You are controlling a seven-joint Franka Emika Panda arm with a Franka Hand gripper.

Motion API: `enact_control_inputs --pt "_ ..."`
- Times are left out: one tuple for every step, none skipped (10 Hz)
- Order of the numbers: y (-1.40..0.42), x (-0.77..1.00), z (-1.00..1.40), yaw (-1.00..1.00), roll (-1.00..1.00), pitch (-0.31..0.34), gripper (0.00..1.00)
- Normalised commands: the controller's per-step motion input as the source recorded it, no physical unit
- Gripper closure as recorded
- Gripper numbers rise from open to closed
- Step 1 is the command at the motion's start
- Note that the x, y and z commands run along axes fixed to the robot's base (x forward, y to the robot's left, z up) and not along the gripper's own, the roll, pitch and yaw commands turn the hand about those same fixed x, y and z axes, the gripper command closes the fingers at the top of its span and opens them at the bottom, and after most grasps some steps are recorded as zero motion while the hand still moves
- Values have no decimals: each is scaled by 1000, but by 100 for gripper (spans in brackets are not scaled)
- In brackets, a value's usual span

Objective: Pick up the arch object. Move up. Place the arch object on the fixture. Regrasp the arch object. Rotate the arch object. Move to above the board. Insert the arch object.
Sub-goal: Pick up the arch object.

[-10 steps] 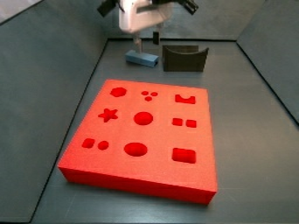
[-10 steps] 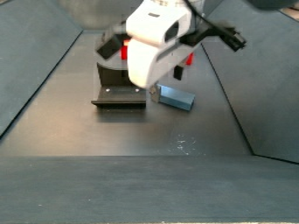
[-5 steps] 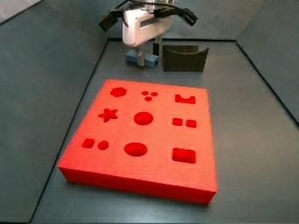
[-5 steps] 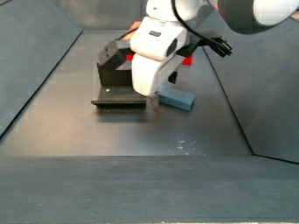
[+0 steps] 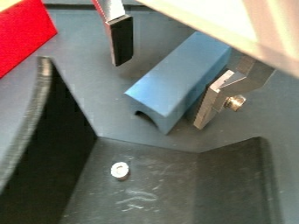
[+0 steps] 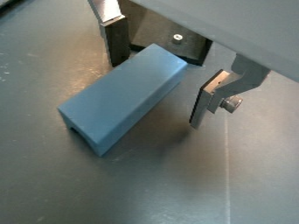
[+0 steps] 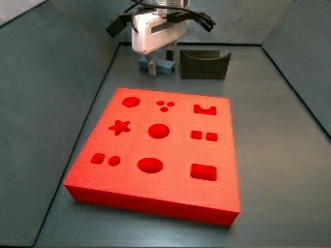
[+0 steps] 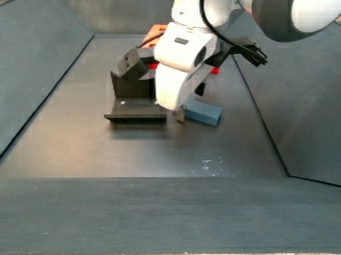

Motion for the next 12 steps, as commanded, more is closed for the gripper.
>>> enact_control_inputs --pt "-40 20 0 0 21 20 0" --pt "0 0 0 0 0 0 100" --pt "-49 0 0 9 23 0 100" --pt "0 0 0 0 0 0 100" --pt "0 0 0 0 0 0 100" --pt "0 0 0 0 0 0 100" --pt "0 0 0 0 0 0 100" --pt "0 0 0 0 0 0 100" --pt "0 0 0 0 0 0 100" --pt "0 0 0 0 0 0 100" --pt "0 0 0 0 0 0 100" --pt "0 0 0 0 0 0 100"
